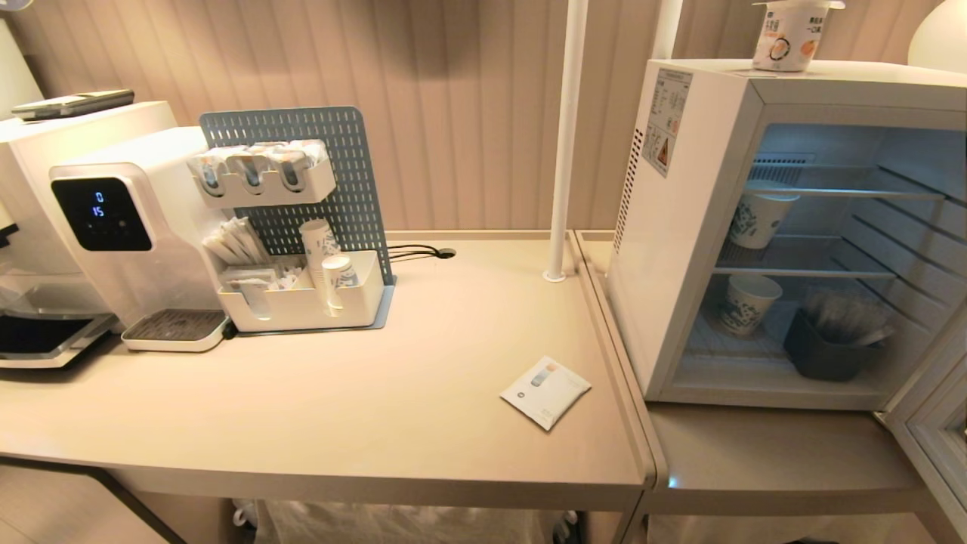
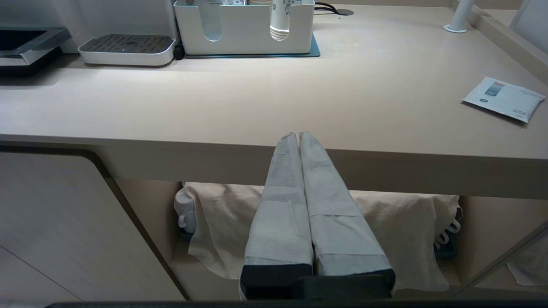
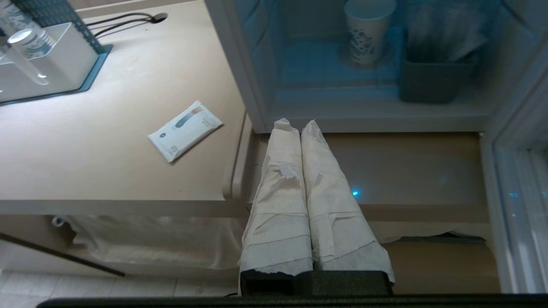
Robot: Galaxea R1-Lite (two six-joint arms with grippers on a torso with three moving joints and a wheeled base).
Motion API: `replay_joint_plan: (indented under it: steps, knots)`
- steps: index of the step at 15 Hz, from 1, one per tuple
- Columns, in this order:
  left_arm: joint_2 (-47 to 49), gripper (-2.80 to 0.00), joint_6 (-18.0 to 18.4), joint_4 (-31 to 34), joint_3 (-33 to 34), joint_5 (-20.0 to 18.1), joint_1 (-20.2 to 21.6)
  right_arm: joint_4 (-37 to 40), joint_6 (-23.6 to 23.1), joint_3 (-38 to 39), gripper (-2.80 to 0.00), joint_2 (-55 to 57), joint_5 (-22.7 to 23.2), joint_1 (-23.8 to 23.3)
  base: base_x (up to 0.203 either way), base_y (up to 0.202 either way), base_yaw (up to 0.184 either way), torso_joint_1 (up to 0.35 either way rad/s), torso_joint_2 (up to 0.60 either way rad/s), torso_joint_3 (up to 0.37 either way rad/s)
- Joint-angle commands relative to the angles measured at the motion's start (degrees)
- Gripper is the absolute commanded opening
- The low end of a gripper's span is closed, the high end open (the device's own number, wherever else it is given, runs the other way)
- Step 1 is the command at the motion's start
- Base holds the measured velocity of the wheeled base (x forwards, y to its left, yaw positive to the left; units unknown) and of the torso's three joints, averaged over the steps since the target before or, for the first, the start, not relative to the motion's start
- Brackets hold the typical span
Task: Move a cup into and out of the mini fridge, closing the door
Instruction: Close the freezer door
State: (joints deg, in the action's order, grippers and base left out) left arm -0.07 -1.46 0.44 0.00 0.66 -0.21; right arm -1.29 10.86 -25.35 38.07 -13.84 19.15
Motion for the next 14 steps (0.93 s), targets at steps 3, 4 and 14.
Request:
replay_joint_plan:
  steps: [3, 4, 14]
  knots:
    - [0.07, -2.80, -0.04, 0.00, 0.09, 0.04, 0.03, -0.67, -1.13, 3.97, -2.80, -8.91, -5.15, -0.12, 0.000, 0.000, 0.000, 0.000, 0.00, 0.000]
    - [0.07, -2.80, -0.04, 0.00, 0.09, 0.04, 0.03, -0.53, -1.37, 4.55, -2.80, -10.12, -6.31, -0.23, 0.000, 0.000, 0.000, 0.000, 0.00, 0.000]
    - [0.07, -2.80, -0.04, 0.00, 0.09, 0.04, 0.03, -2.20, -4.26, 19.73, -2.80, -21.97, -15.39, -4.35, 0.000, 0.000, 0.000, 0.000, 0.00, 0.000]
